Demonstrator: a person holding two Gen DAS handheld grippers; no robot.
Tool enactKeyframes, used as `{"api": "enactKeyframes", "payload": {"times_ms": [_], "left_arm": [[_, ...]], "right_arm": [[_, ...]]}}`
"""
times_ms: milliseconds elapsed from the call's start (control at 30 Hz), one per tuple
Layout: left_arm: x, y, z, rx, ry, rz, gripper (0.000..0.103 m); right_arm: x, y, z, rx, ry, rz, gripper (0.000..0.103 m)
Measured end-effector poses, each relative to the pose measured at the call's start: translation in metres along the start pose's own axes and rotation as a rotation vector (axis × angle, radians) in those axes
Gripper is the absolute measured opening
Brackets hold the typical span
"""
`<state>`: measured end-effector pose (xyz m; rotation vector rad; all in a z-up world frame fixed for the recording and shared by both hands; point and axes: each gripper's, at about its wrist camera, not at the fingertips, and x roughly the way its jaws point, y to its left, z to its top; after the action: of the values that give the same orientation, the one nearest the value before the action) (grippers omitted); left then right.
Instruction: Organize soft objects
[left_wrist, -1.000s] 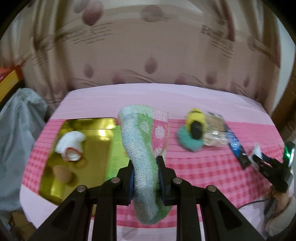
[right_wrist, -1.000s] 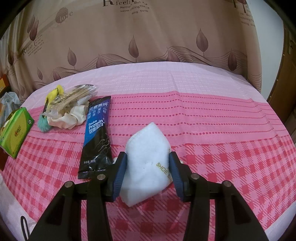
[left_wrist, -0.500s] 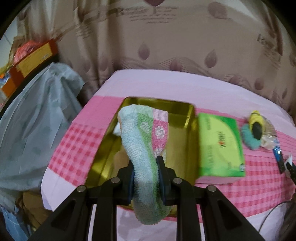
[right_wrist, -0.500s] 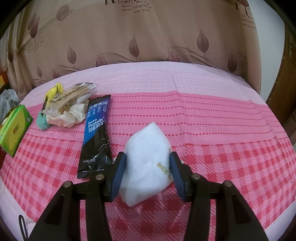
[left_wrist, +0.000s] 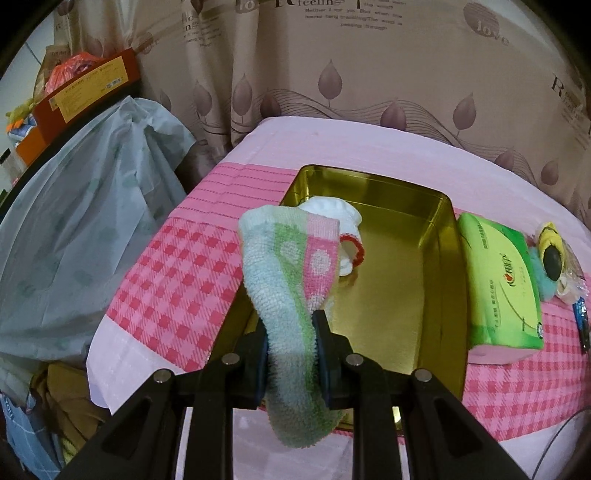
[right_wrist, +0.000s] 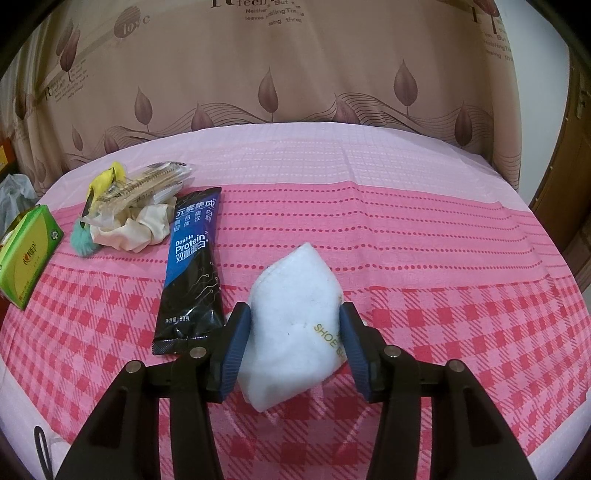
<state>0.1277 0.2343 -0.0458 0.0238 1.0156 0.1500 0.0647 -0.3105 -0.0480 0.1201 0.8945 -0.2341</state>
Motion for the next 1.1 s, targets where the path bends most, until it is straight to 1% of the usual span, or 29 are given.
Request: {"api": "enactKeyframes", "payload": {"times_ms": [167,267,367,433,500,633,900,1100], "left_arm": [[0.006,0.004,0.003,0.007,0.006,0.007,0.024],[0.011,0.007,0.004,0.005,0.018,0.000,0.024],[0.010,0.008,0.003,0.001,0.016,-0.012,0.029],[0.008,0.008,0.002,-0.001,0.012,-0.007,0.035],[0.005,0.009,0.002,-0.002,0.001,-0.002,0.039],[-0.002,0.013,0.000,-0.019,-0.019,-0.007,0.043],[-0.022,0.026,-0.005,-0.072,-0.069,0.015,0.044],[-0.035,0.030,-0.012,-0.091,-0.098,0.014,0.044]], "right_arm": [[0.000,0.001,0.000,-0.002,0.000,-0.002,0.047],[-0.001,0.000,-0.001,-0.004,0.000,-0.004,0.048],[-0.001,0.000,-0.002,-0.007,0.001,-0.007,0.048],[0.000,0.001,-0.001,-0.009,0.001,-0.008,0.048],[0.000,0.001,-0.001,-0.012,0.002,-0.009,0.048],[0.000,0.002,0.000,-0.017,0.003,-0.012,0.049],[0.000,0.003,0.000,-0.024,0.004,-0.017,0.050],[0.000,0.004,0.000,-0.028,0.004,-0.020,0.050]]}}
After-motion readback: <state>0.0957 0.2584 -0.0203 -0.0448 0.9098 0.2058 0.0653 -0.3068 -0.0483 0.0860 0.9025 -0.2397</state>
